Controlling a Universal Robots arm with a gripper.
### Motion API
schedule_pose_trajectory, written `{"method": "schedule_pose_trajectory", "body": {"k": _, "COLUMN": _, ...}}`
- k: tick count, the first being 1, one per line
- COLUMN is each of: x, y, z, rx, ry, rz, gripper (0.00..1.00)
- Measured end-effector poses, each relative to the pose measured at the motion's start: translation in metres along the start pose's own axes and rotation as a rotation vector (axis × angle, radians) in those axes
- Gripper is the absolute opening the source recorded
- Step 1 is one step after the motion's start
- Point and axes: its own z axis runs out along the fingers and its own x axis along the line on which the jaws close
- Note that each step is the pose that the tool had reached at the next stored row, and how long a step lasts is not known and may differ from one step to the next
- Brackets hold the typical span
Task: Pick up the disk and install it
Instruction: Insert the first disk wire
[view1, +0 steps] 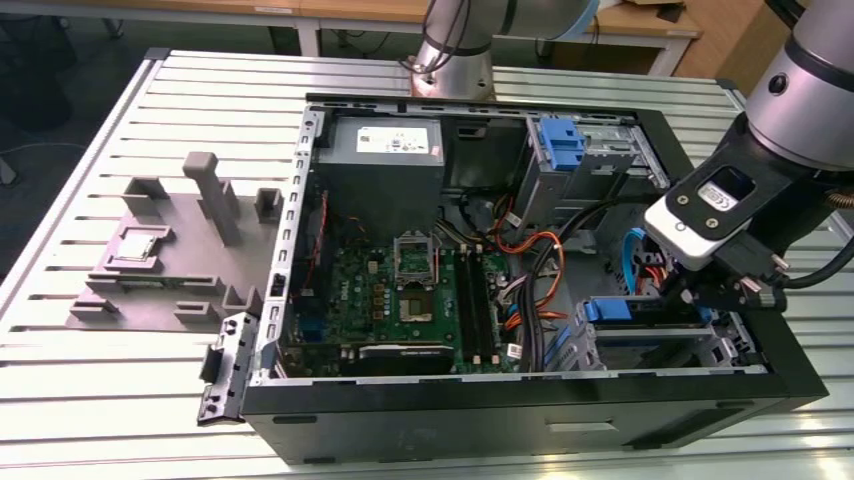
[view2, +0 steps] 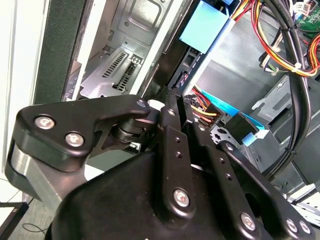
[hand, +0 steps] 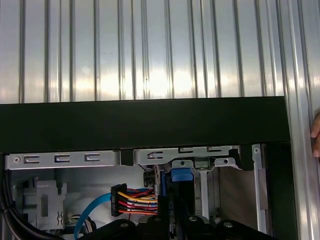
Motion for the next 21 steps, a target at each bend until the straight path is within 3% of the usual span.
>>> {"method": "schedule_pose_trajectory", "body": {"k": 2, "x": 0.0000, "y": 0.0000, "z": 0.0001, "rx": 0.0000, "ry": 0.0001, "rz": 0.000, "gripper": 0.19}}
{"method": "schedule_pose_trajectory", "body": {"k": 3, "x": 0.0000, "y": 0.0000, "z": 0.0000, "rx": -0.0001, "ry": 0.0002, "rz": 0.000, "gripper": 0.25}}
{"method": "schedule_pose_trajectory", "body": {"k": 17, "x": -0.0006, "y": 0.0009, "z": -0.0123, "rx": 0.0105, "ry": 0.0006, "rz": -0.001, "gripper": 0.25}}
{"method": "schedule_pose_trajectory", "body": {"k": 21, "x": -0.0007, "y": 0.0009, "z": -0.0126, "rx": 0.0116, "ry": 0.0008, "rz": -0.001, "gripper": 0.24}}
